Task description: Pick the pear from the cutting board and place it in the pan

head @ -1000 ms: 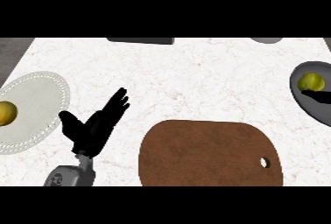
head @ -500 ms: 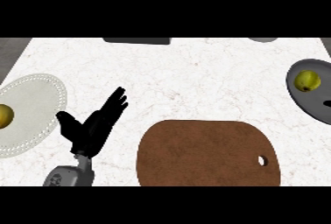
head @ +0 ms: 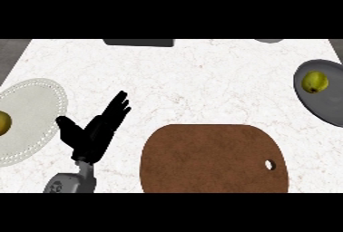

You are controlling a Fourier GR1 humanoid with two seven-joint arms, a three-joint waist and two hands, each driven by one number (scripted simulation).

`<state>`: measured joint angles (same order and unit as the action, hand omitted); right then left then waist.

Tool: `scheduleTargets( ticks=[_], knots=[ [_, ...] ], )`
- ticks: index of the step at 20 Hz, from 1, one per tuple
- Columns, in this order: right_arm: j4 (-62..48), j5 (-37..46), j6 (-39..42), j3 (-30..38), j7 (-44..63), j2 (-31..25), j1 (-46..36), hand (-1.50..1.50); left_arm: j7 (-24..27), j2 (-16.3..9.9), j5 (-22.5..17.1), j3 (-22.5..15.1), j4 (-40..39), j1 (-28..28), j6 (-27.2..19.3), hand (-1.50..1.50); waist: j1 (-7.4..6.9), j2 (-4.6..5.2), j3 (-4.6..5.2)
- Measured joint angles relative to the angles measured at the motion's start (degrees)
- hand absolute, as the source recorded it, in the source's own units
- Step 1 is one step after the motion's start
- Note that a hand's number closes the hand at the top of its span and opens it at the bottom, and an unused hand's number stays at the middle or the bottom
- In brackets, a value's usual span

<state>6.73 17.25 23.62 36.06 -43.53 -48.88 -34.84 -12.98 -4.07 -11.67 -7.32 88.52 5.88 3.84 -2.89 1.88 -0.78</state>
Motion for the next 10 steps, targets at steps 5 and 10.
scheduleTargets(
  ticks=[5, 10],
  knots=[
    [1.27, -0.21, 2.05, -0.15, 0.14, -1.53, 2.25, -1.50, 0.37, -0.03, 0.19, -0.01, 0.20, -0.68, -0.02, 0.00, 0.16, -0.22, -0.01],
    [2.67, -0.19, 3.42, -0.72, -0.13, -2.58, 4.80, -1.50, 0.64, 0.22, 0.19, -0.15, 0.22, -1.45, -0.01, 0.00, 0.57, -0.42, -0.02]
  ],
)
